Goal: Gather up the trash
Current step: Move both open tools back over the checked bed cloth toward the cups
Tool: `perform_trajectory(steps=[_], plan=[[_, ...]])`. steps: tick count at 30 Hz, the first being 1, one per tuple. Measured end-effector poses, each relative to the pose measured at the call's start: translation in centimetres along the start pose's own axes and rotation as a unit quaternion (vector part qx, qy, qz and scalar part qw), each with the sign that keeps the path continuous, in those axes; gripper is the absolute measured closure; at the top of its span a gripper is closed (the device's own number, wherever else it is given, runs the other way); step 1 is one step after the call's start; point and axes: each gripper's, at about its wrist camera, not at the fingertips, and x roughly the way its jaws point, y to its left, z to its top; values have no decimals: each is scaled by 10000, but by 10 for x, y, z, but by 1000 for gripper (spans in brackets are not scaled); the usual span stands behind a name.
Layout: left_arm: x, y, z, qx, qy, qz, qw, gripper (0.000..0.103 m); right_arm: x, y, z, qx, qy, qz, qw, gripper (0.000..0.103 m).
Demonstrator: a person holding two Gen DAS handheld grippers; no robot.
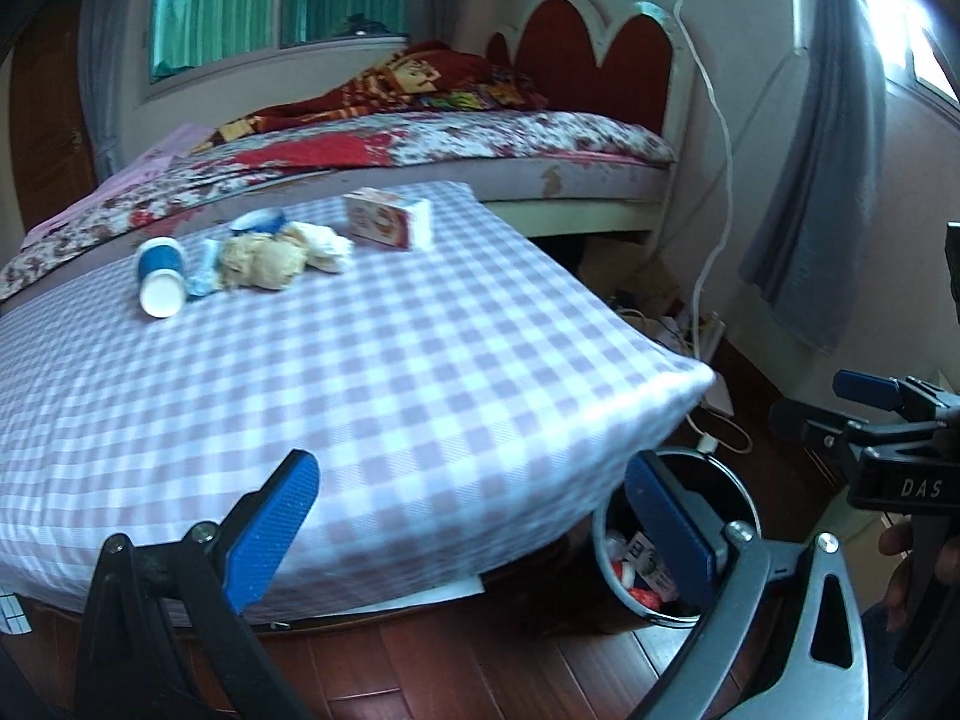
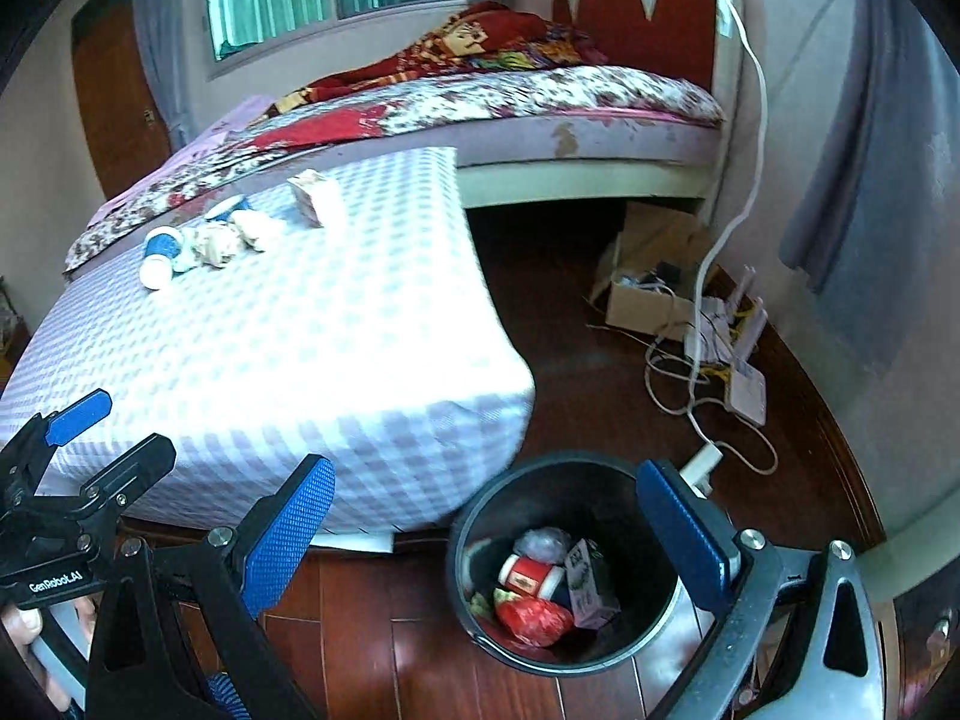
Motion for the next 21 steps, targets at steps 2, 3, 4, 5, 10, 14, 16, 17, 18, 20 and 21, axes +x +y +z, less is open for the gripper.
perform_trajectory(steps=[2, 3, 4, 5, 10, 14, 16, 17, 18, 20, 21], plan=[[-2, 11, 2, -61, -13, 84, 9999, 1, 1, 8, 4, -81, -20, 74, 9999, 1], [-3, 17, 2, -83, -28, 149, 9999, 1, 3, 14, 7, -142, -23, 112, 9998, 1], [-5, 24, 3, -109, -46, 218, 9997, 1, 5, 19, 9, -194, -21, 142, 9997, 1], [-6, 30, 3, -147, -47, 275, 9995, 1, 7, 23, 11, -231, -20, 174, 9996, 1], [-11, 59, 5, -283, -82, 568, 9979, 1, 17, 49, 21, -438, -24, 384, 9983, 1], [-13, 81, 9, -374, -104, 782, 9962, 1, 24, 71, 30, -614, -33, 569, 9965, 1], [-11, 92, 12, -419, -109, 883, 9951, 1, 29, 83, 37, -720, -38, 644, 9953, 1], [-10, 96, 13, -456, -101, 915, 9947, 1, 31, 87, 39, -756, -41, 667, 9949, 1], [-8, 100, 15, -474, -102, 952, 9943, 1, 34, 93, 44, -804, -42, 699, 9943, 1], [-4, 112, 20, -529, -100, 1045, 9931, 1, 38, 102, 51, -895, -57, 746, 9932, 1], [0, 118, 22, -556, -98, 1086, 9925, 1, 42, 106, 55, -940, -60, 756, 9927, 1]])
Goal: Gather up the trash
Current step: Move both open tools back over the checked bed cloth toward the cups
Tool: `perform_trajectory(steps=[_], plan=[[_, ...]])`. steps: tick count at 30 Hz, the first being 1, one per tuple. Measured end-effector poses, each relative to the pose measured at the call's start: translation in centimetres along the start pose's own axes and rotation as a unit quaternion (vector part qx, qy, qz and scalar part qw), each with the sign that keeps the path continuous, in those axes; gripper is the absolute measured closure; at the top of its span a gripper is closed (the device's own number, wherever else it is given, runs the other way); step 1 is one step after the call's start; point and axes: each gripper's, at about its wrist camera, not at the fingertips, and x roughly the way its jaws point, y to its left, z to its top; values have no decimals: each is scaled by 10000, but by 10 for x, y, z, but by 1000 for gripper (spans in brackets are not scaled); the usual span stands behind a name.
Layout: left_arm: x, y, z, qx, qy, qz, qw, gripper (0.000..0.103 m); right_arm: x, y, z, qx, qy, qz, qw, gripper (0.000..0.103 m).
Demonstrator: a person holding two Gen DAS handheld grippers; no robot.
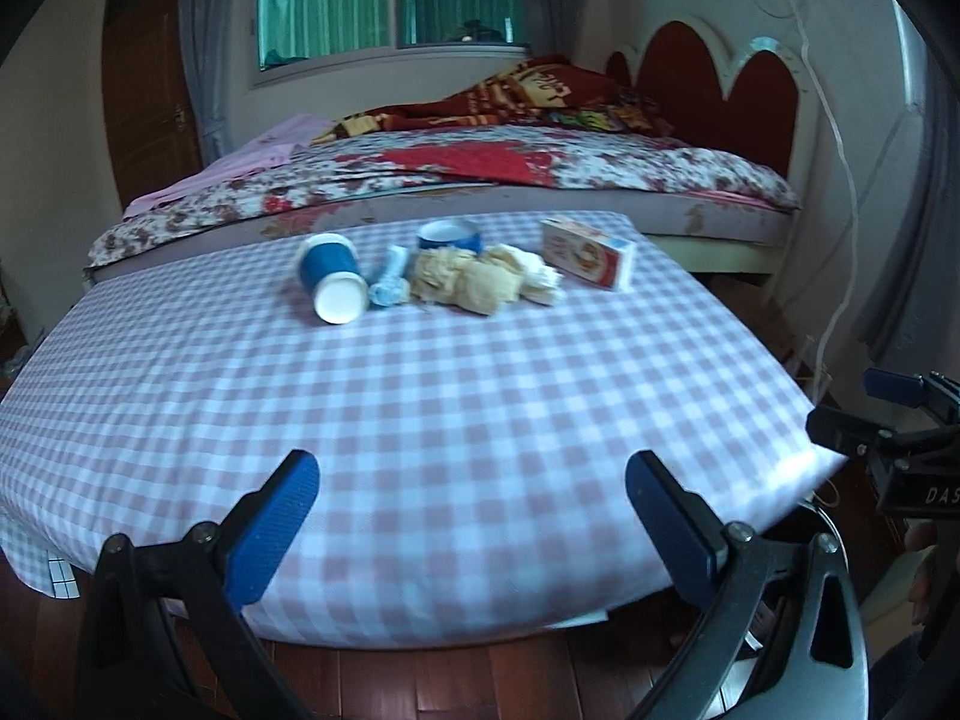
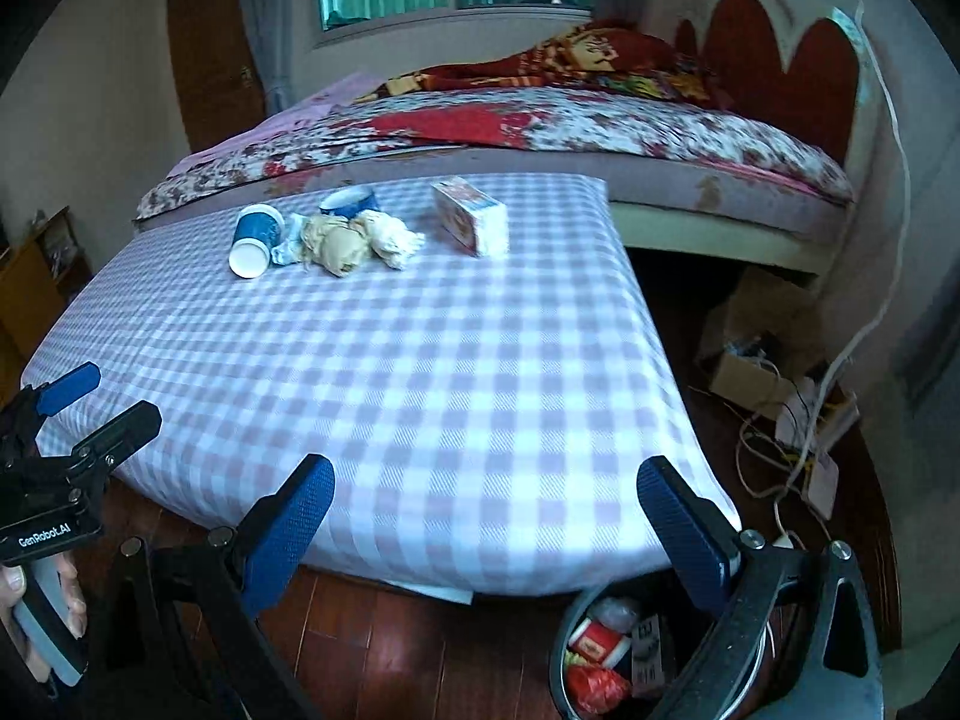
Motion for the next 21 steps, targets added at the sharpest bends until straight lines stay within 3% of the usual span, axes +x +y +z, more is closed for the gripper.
perform_trajectory(steps=[3, 10, 16, 21], plan=[[19, 14, 10, -41, 40, 259, 9996, 1, 18, 7, 19, -74, 3, 20, 10000, 1], [65, 42, 32, -270, 106, 389, 9988, 1, 73, 19, 68, -171, -70, 192, 9996, 1], [97, 73, 49, -597, 156, 523, 9967, 2, 126, 43, 99, -445, 137, 216, 9987, 1], [123, 86, 59, -719, 246, 546, 9956, 8, 168, 51, 118, -414, 323, 342, 9980, 2]])
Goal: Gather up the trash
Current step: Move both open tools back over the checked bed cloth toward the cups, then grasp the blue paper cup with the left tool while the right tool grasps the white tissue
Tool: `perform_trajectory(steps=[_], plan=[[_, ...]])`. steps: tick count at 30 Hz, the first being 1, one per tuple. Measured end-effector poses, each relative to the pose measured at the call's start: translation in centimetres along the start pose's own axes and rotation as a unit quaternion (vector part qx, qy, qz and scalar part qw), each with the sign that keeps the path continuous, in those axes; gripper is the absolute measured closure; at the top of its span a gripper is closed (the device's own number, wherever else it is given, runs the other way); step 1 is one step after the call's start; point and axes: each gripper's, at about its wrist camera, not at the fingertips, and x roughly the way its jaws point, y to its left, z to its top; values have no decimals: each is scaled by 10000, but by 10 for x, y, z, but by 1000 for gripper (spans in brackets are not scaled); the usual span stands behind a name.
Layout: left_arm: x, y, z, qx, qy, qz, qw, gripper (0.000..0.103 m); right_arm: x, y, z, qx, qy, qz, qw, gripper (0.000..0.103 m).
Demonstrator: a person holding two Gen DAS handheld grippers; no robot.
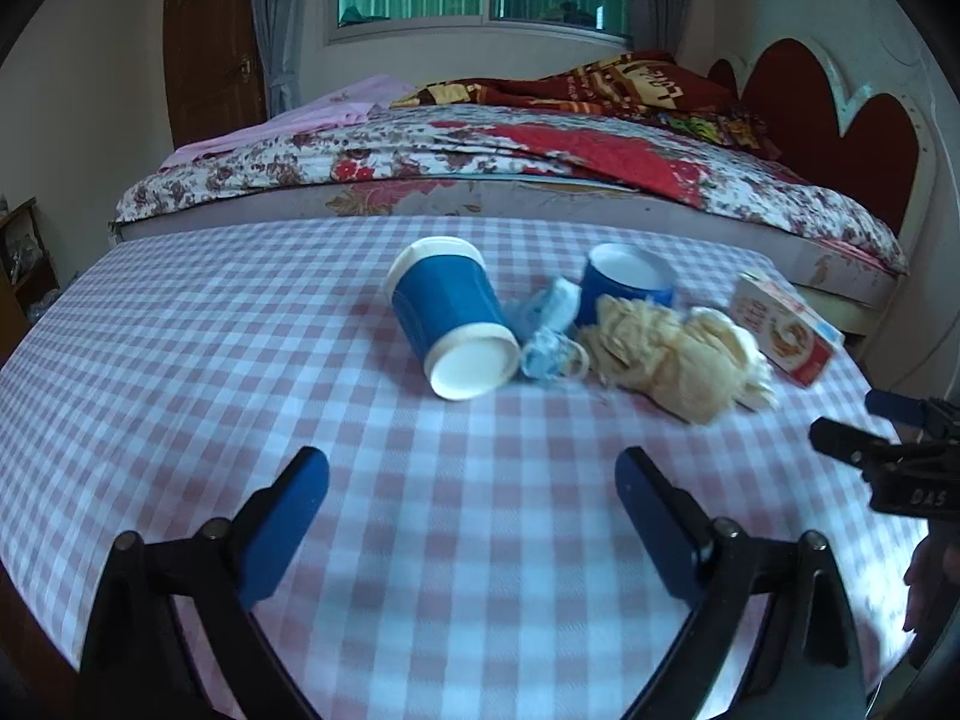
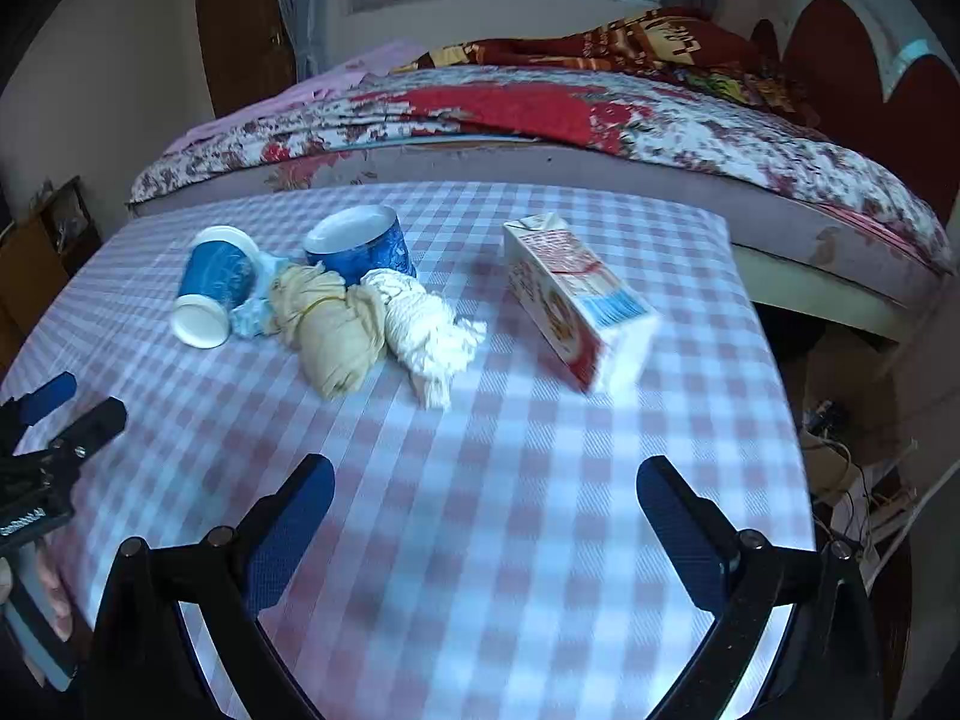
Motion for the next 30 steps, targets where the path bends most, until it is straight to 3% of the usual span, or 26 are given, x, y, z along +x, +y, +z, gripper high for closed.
perform_trajectory(steps=[1, 3, 8, 16, 18, 21, 27, 30], plan=[[4, 1, 2, -26, 12, -15, 10000, 9, 9, 2, 4, -25, 52, 36, 10000, 4], [15, 2, 9, -94, 32, -36, 9999, 10, 27, 7, 12, -125, 133, 67, 9998, 17], [44, 0, 24, -60, 111, -29, 9999, 15, 55, 8, 27, -175, 238, 13, 9996, 25], [80, 14, 43, -321, 289, -23, 9991, 19, 79, 13, 45, -317, 253, 54, 9992, 27], [85, 15, 44, -335, 358, -78, 9988, 29, 85, 16, 48, -381, 288, 42, 9988, 30], [89, 18, 44, -289, 445, -189, 9984, 43, 90, 21, 48, -485, 349, 72, 9982, 45], [80, 20, 40, -122, 343, -199, 9991, 45, 85, 23, 44, -500, 318, 53, 9982, 67], [72, 19, 38, -13, 294, -159, 9994, 45, 82, 23, 41, -478, 322, 61, 9983, 74]])
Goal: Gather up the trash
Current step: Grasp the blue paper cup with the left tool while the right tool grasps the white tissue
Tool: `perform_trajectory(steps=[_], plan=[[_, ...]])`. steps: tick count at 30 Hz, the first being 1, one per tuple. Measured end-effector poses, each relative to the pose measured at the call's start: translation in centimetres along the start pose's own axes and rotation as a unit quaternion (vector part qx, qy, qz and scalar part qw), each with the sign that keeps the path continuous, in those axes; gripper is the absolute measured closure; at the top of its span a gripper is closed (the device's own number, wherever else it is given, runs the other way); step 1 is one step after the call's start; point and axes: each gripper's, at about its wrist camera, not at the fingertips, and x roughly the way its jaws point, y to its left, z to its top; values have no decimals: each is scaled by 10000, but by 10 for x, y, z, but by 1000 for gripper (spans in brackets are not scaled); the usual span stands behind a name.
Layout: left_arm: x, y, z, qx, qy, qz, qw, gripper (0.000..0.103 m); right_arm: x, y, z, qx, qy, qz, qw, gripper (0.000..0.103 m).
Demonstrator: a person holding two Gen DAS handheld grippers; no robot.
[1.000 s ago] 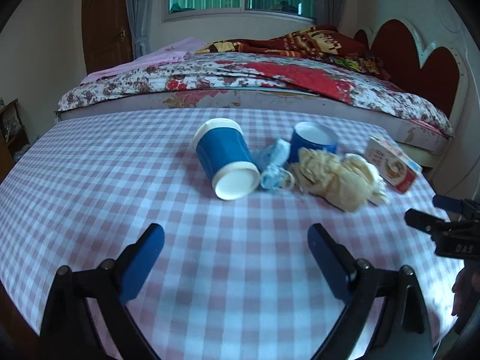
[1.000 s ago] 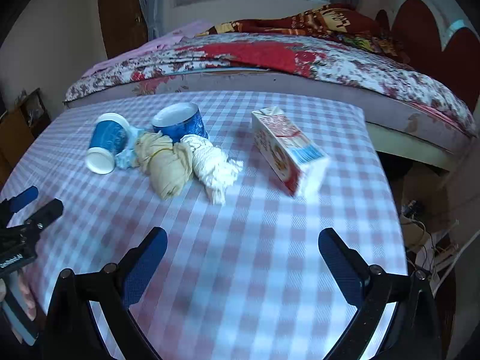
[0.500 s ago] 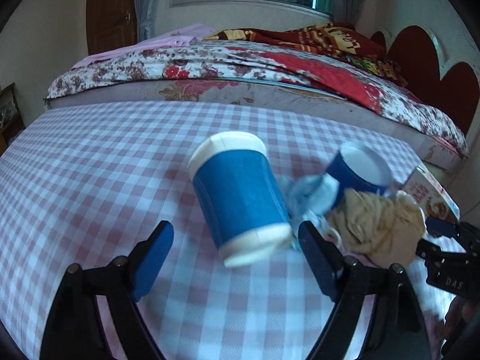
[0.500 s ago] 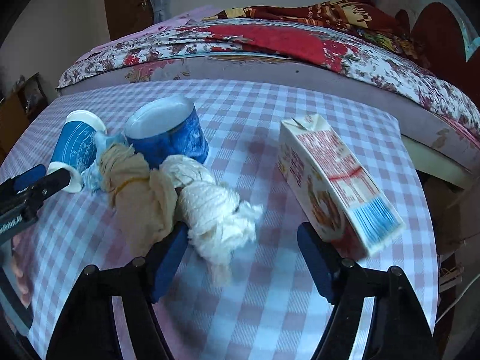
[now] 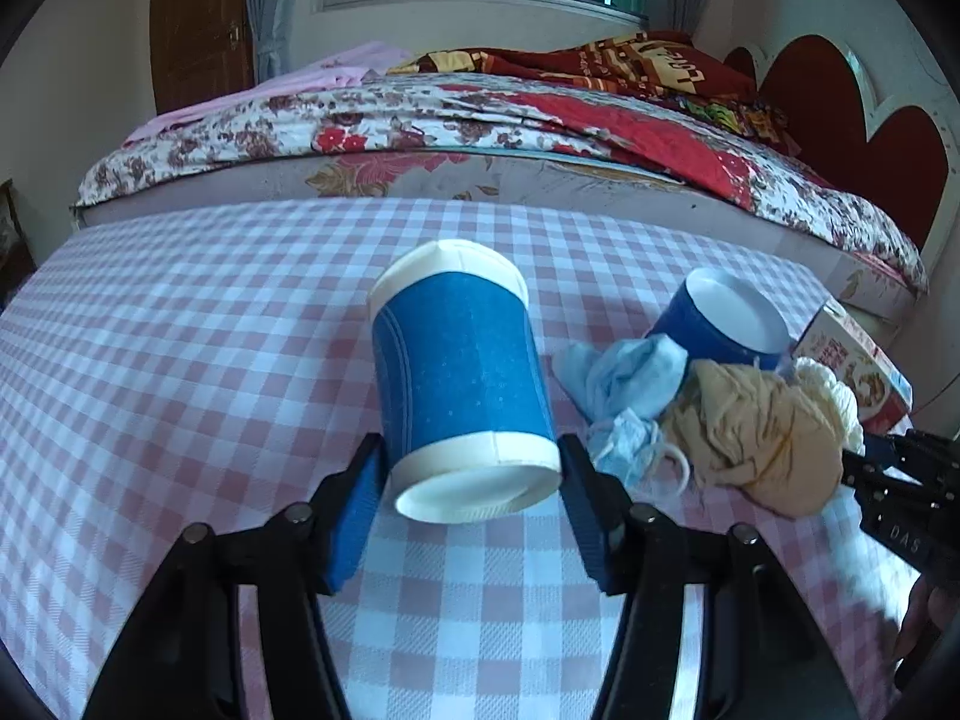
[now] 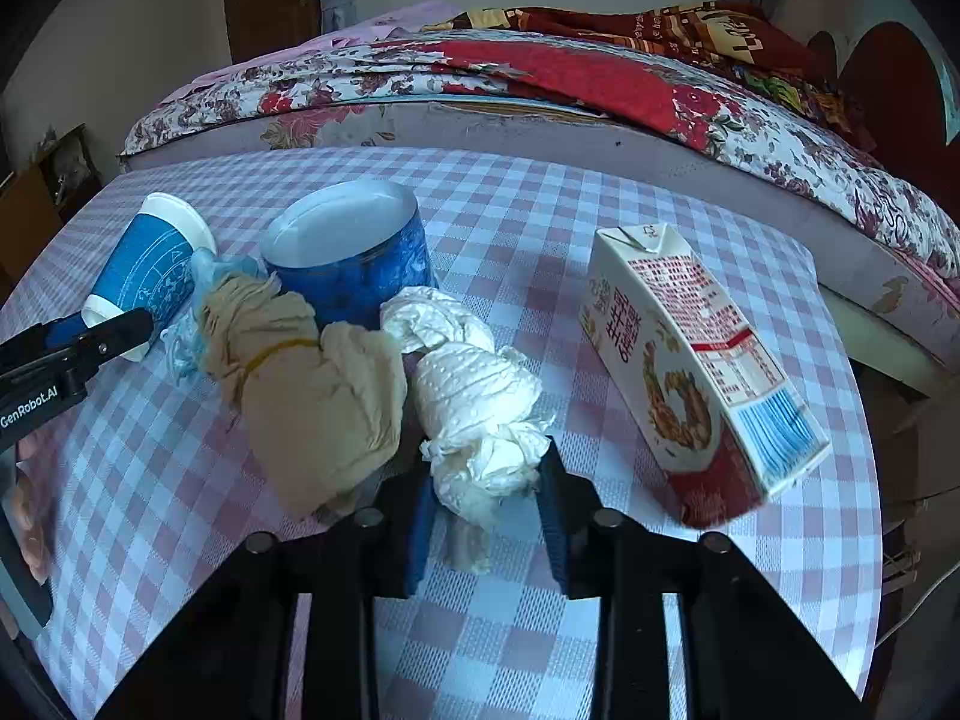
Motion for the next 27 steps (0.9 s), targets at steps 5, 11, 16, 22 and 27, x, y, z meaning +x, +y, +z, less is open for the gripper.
perform_trajectory(steps=[5, 11, 16, 22, 27], plan=[[-13, -1, -1, 105, -107, 33, 9999, 46, -10, -1, -7, 72, -40, 14, 10000, 75], [-35, -7, -10, 221, -203, 15, 9995, 46, -29, -2, -21, 148, -138, 33, 9998, 76], [-57, -14, -21, 260, -274, -52, 9993, 46, -50, -6, -33, 279, -258, 40, 9993, 77], [-79, -24, -32, 277, -323, -159, 9990, 46, -81, -11, -47, 397, -424, 8, 9983, 77], [-102, -34, -46, 305, -372, -283, 9984, 46, -107, -12, -60, 456, -535, 2, 9975, 77]])
